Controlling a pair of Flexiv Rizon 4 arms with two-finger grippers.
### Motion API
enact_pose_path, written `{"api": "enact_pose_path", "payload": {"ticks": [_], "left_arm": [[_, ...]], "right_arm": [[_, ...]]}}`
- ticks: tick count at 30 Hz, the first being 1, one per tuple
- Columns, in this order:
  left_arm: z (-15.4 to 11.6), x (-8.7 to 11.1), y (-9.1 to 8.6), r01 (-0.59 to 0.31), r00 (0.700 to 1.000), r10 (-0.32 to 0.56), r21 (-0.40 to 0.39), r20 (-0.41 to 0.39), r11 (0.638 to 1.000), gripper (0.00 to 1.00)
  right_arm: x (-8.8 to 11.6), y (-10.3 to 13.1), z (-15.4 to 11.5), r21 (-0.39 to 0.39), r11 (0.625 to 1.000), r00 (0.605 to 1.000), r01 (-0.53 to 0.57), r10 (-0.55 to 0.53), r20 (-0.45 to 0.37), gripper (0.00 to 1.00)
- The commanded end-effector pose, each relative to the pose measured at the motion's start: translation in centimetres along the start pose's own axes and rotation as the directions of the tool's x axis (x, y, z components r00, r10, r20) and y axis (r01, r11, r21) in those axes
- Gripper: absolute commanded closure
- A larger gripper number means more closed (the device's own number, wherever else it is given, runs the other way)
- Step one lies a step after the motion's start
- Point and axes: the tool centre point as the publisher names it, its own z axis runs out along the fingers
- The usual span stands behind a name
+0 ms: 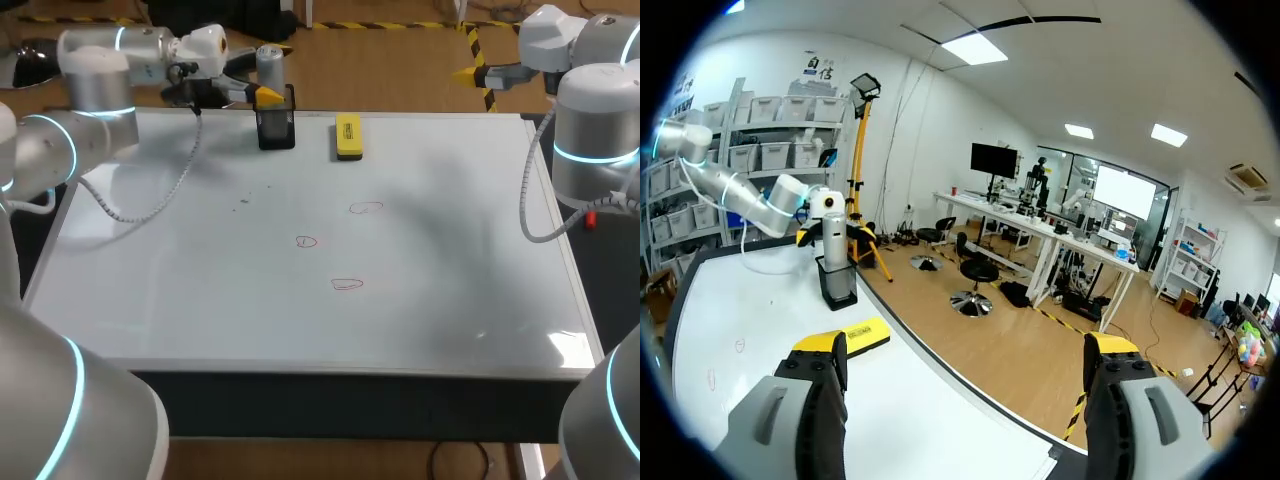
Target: Pick up the inspection probe, press it on each red-marked spot on the whiteboard one by one, put down the probe, pick up the eraser, and wipe off all the red marks.
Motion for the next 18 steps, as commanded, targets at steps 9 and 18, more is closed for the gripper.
{"api": "enact_pose_path", "payload": {"ticks": [9, 18], "left_arm": [[0.7, 0.12, -0.18, -0.006, 1.0, 0.006, -0.006, 0.029, 1.0, 0.51], [0.89, 0.51, -0.4, -0.012, 0.999, 0.012, -0.011, 0.03, 1.0, 1.0]], "right_arm": [[-0.04, 0.0, 0.02, 0.001, 1.0, 1.0, 0.0, 0.0, -0.001, 0.0], [-0.04, 0.0, 0.02, 0.001, 1.0, 1.0, 0.0, 0.0, -0.001, 0.0]]}}
